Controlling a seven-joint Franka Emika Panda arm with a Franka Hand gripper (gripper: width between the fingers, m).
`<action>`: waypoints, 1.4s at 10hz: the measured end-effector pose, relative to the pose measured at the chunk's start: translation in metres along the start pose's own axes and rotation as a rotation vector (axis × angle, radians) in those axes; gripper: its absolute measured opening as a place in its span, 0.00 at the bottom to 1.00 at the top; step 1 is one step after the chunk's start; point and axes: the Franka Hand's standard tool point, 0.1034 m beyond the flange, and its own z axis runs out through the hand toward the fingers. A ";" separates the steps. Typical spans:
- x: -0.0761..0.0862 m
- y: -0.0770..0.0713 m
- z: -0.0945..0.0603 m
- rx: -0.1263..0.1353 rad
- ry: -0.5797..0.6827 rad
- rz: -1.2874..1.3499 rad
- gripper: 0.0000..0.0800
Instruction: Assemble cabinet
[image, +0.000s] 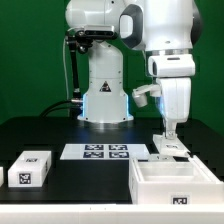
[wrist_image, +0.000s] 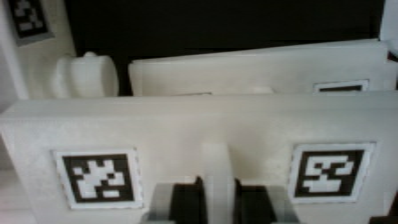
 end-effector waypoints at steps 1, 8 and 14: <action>0.001 0.002 0.001 -0.001 0.002 0.000 0.08; 0.003 0.021 0.003 -0.011 0.013 -0.001 0.08; 0.002 0.026 0.005 -0.008 0.014 0.004 0.08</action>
Offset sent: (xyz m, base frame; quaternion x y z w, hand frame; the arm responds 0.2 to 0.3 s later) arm 0.0051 0.0032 0.0029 -0.0127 0.0052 -0.0112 0.9998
